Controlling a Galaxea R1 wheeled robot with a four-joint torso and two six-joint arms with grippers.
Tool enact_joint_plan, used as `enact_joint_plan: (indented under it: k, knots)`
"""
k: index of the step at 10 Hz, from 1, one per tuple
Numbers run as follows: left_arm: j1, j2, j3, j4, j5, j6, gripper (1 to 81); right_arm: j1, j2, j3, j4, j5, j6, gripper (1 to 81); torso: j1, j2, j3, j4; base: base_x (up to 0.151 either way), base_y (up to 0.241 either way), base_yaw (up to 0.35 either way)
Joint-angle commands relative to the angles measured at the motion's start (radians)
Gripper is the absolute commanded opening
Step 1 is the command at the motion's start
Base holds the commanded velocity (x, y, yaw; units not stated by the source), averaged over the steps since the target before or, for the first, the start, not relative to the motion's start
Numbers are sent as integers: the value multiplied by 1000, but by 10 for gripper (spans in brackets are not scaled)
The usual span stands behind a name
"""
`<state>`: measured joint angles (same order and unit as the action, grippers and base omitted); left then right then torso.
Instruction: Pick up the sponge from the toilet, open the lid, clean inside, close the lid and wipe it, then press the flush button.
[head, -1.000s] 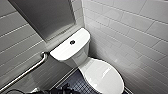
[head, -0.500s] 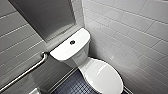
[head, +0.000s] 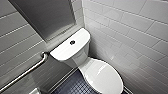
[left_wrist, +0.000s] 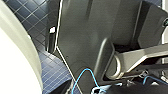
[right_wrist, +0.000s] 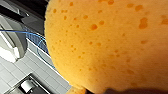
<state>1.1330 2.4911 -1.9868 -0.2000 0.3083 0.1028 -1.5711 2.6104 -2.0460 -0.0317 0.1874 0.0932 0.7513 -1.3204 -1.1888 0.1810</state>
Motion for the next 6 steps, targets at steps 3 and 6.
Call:
enact_joint_plan:
  k: [3, 6]
  knots:
    - [215, 89, -133, 137, -144, 115, 811, -34, -142, 172, -17, -43, 7, 10, -1, 0, 0, 0, 0, 0, 0]
    - [229, 114, -152, 140, -141, 123, 811, 15, -277, 241, -2, -31, 66, 10, -2, 0, 0, 0, 0, 0, 0]
